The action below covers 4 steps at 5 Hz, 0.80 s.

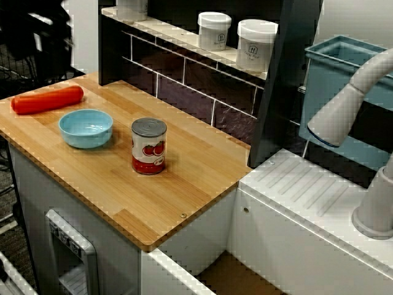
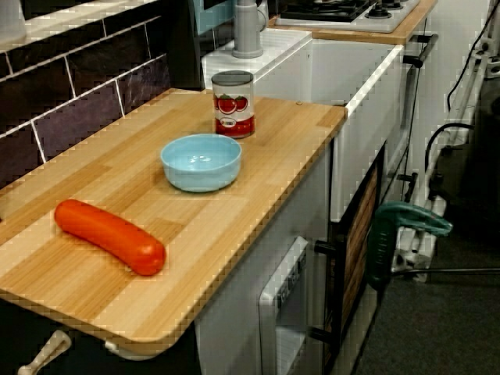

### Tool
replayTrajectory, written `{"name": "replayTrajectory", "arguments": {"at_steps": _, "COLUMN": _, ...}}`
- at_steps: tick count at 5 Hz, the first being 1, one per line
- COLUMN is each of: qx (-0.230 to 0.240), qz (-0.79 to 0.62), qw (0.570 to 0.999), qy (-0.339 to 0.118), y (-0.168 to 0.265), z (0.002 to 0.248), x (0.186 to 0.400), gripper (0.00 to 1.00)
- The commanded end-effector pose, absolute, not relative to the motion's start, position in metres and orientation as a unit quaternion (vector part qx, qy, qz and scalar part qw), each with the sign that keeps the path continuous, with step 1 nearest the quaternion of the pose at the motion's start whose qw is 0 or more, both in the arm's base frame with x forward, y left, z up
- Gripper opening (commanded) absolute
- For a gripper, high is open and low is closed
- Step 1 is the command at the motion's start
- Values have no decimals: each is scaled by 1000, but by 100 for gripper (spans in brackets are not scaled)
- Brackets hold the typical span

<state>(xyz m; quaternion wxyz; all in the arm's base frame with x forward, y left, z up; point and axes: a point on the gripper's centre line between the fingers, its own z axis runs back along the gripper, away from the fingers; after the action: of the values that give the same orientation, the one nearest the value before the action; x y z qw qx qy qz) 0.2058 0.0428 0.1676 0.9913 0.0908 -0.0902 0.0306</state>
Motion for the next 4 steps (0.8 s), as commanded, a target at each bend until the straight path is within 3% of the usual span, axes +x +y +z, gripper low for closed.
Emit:
{"name": "replayTrajectory", "arguments": {"at_steps": 1, "qx": 129, "qz": -86, "qw": 982, "qy": -105, "y": 40, "z": 147, "x": 266, "gripper": 100}}
{"name": "replayTrajectory", "arguments": {"at_steps": 2, "qx": 106, "qz": -123, "qw": 981, "qy": -105, "y": 23, "z": 147, "x": 269, "gripper": 100}}
{"name": "replayTrajectory", "arguments": {"at_steps": 4, "qx": 34, "qz": -140, "qw": 986, "qy": -86, "y": -7, "z": 169, "x": 257, "gripper": 100}}
